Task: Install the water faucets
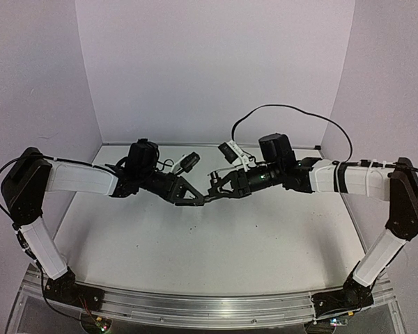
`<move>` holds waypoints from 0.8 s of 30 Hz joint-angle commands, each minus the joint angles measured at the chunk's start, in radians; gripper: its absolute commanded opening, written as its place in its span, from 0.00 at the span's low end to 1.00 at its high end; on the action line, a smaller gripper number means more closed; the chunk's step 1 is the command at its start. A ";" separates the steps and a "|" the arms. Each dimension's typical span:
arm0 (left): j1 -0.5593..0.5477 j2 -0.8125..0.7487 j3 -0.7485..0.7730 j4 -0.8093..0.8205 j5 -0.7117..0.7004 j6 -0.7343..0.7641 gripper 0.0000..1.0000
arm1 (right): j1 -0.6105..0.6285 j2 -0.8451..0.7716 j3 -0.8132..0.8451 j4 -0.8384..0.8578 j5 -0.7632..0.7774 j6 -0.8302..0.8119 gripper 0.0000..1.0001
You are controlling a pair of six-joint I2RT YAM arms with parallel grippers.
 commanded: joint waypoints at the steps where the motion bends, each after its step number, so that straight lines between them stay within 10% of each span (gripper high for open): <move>1: -0.027 -0.021 0.016 0.025 0.014 0.017 0.39 | 0.003 -0.053 0.012 0.141 0.021 0.077 0.00; 4: -0.027 -0.030 0.019 0.026 -0.001 0.022 0.09 | 0.002 -0.047 0.014 0.144 0.028 0.103 0.02; 9: -0.009 -0.071 -0.002 0.026 -0.039 0.039 0.00 | 0.002 -0.047 0.020 0.079 0.062 0.101 0.67; 15: 0.000 -0.093 -0.011 0.025 -0.059 0.049 0.00 | 0.002 -0.102 -0.049 0.089 0.070 0.059 0.90; 24: 0.001 -0.077 -0.004 0.023 -0.071 0.057 0.00 | -0.007 -0.086 -0.059 0.129 -0.050 0.142 0.98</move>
